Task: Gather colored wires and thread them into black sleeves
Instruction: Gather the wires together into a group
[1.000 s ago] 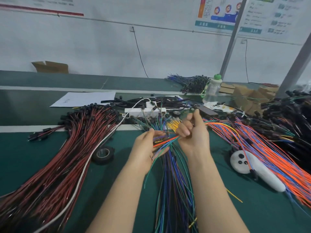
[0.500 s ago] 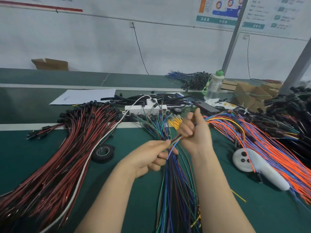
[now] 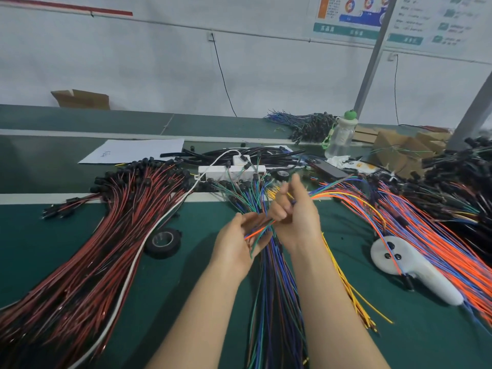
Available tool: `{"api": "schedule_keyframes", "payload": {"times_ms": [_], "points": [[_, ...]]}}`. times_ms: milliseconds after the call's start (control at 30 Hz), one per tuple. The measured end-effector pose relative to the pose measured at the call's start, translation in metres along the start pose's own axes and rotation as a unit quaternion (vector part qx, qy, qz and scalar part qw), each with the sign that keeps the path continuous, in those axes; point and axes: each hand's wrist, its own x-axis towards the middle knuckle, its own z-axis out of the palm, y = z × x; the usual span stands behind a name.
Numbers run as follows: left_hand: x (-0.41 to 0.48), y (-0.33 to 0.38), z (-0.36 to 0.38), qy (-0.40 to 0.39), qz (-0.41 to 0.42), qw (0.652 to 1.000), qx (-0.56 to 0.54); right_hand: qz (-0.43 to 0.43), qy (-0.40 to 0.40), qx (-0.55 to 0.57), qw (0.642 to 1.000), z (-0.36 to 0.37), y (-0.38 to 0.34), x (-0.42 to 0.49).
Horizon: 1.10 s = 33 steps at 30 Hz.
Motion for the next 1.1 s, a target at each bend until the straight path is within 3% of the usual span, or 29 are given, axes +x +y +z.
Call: {"api": "schedule_keyframes", "payload": {"times_ms": [100, 233, 467, 567, 633, 733, 800, 867, 967, 1100], "points": [[-0.001, 0.001, -0.002, -0.021, 0.015, 0.993, 0.112, 0.01, -0.007, -0.009, 1.0, -0.002, 0.004, 0.0], [-0.006, 0.004, -0.014, -0.076, -0.029, 0.944, 0.321, -0.039, 0.001, 0.022, 0.999, -0.005, -0.004, 0.006], [-0.004, 0.001, -0.007, -0.054, 0.119, 0.924, 0.36, -0.008, -0.01, 0.031, 0.999, -0.009, 0.005, 0.003], [-0.001, 0.0, -0.005, -0.04, 0.142, 0.912, 0.383, -0.018, 0.0, 0.048, 0.999, -0.009, 0.007, 0.004], [0.0, 0.0, -0.005, 0.003, 0.12, 0.926, 0.359, -0.034, 0.0, 0.068, 0.997, -0.007, 0.006, 0.004], [0.0, 0.004, -0.001, 0.043, 0.0, 0.989, 0.143, -0.056, -0.009, 0.085, 0.995, -0.003, 0.008, 0.003], [0.0, 0.005, 0.003, 0.022, -0.045, 0.999, -0.015, -0.059, -0.011, 0.079, 0.995, -0.001, 0.013, 0.001], [0.0, 0.008, 0.007, 0.009, -0.036, 0.996, -0.079, -0.04, -0.017, 0.067, 0.997, -0.001, 0.019, -0.002], [0.003, 0.01, 0.011, 0.026, 0.004, 0.997, -0.072, -0.008, -0.038, 0.063, 0.997, -0.001, 0.027, -0.007], [0.003, 0.002, 0.01, 0.034, 0.043, 0.997, 0.048, -0.01, -0.025, 0.044, 0.999, 0.0, 0.031, -0.008]]}}
